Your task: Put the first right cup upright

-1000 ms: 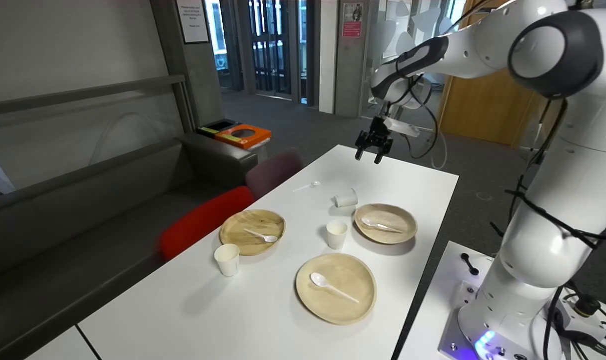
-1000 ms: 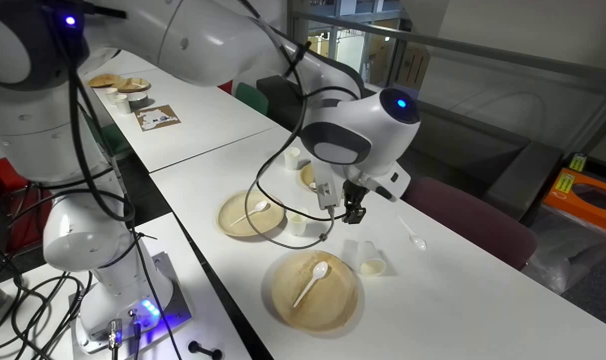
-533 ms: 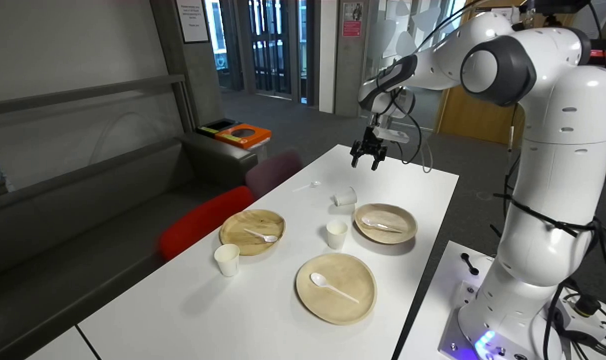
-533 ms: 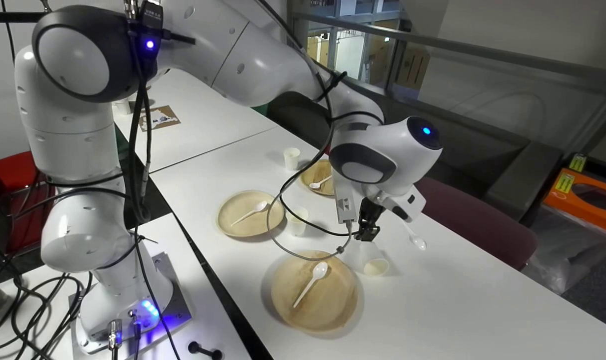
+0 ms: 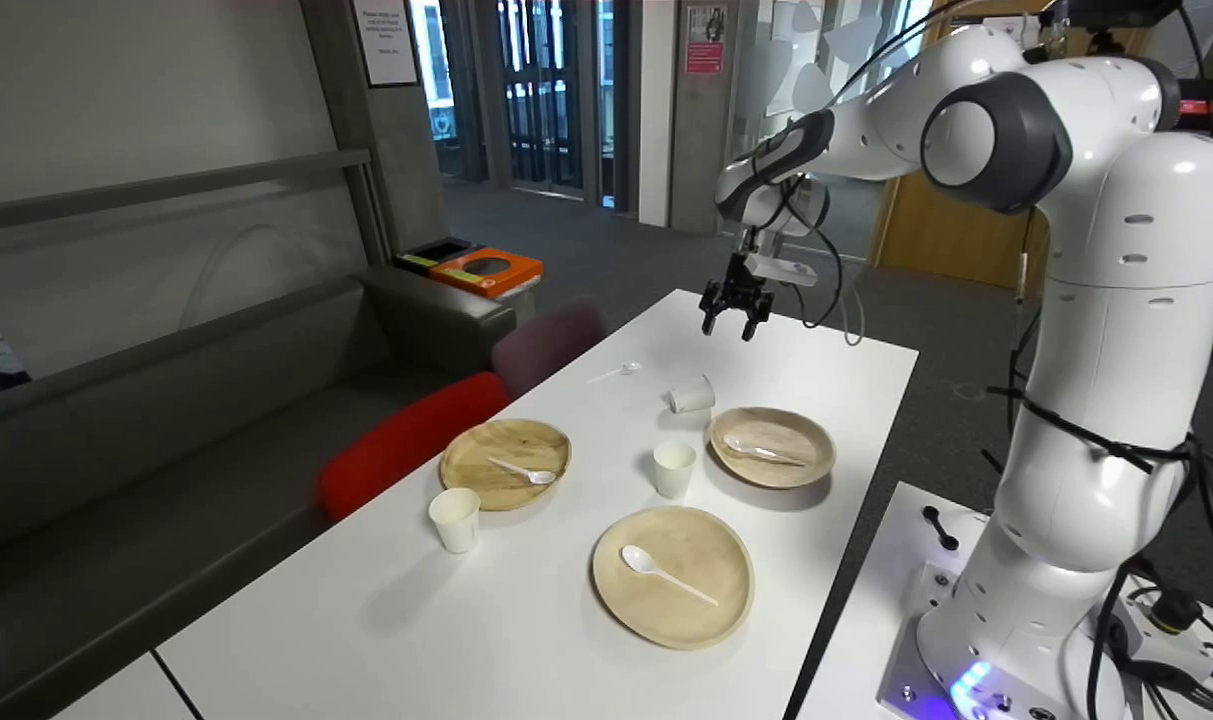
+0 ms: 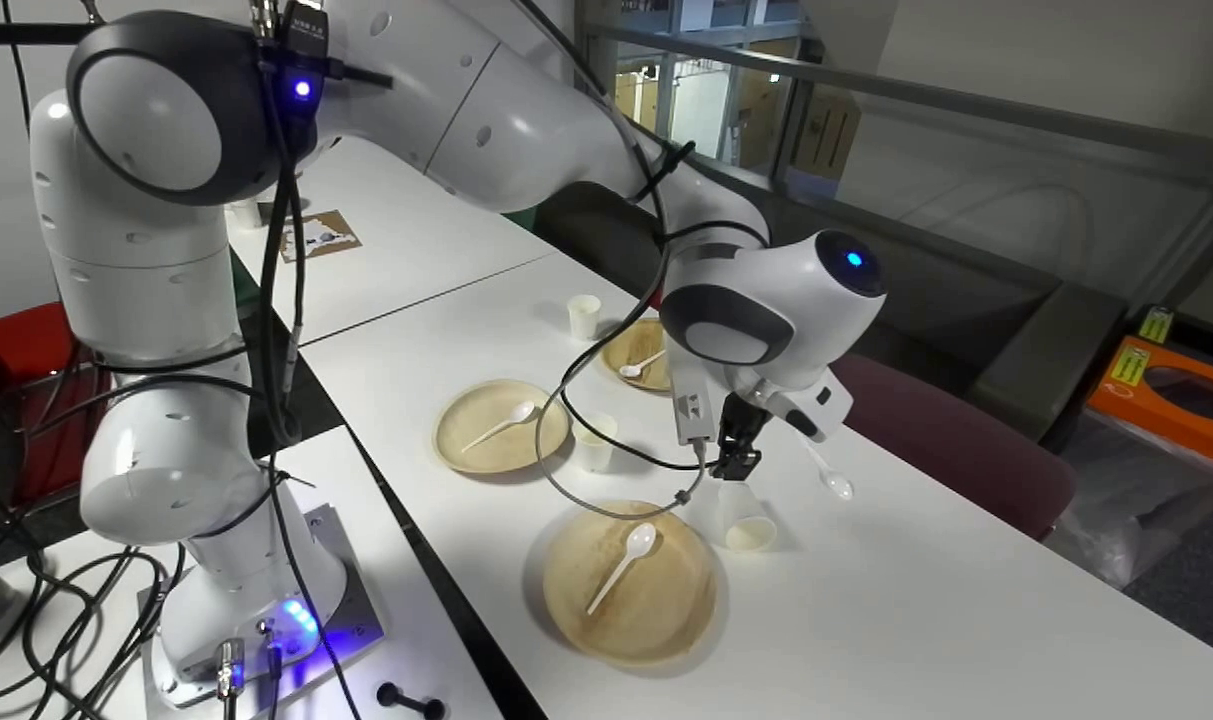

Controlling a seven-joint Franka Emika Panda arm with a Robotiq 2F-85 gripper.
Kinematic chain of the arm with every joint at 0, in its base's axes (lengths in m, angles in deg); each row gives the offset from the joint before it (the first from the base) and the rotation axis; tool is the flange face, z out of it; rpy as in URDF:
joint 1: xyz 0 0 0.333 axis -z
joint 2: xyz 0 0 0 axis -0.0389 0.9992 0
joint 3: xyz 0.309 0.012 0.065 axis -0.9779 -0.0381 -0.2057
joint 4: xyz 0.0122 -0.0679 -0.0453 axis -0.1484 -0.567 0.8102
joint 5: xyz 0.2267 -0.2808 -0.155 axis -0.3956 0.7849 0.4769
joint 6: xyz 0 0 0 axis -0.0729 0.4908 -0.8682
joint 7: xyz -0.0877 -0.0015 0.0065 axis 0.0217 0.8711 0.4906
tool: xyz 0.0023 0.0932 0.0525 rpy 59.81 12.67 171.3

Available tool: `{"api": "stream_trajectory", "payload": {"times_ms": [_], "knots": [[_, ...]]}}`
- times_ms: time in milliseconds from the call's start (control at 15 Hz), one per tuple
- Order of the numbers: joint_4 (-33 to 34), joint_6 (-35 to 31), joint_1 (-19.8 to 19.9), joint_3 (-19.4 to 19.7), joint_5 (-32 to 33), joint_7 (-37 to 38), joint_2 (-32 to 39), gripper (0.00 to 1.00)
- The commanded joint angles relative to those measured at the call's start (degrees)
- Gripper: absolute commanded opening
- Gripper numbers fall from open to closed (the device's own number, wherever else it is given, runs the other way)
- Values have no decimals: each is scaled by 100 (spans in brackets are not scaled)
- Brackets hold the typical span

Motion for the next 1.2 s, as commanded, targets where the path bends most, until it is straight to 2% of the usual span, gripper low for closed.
{"api": "stream_trajectory", "payload": {"times_ms": [0,333,667,1133], "knots": [[379,158,361,-315,-235,71,315,100],[1355,500,804,-569,-745,197,1236,100],[2614,1280,1227,-819,-802,712,2364,100],[3741,1366,1513,-1015,-702,1328,3362,100]]}}
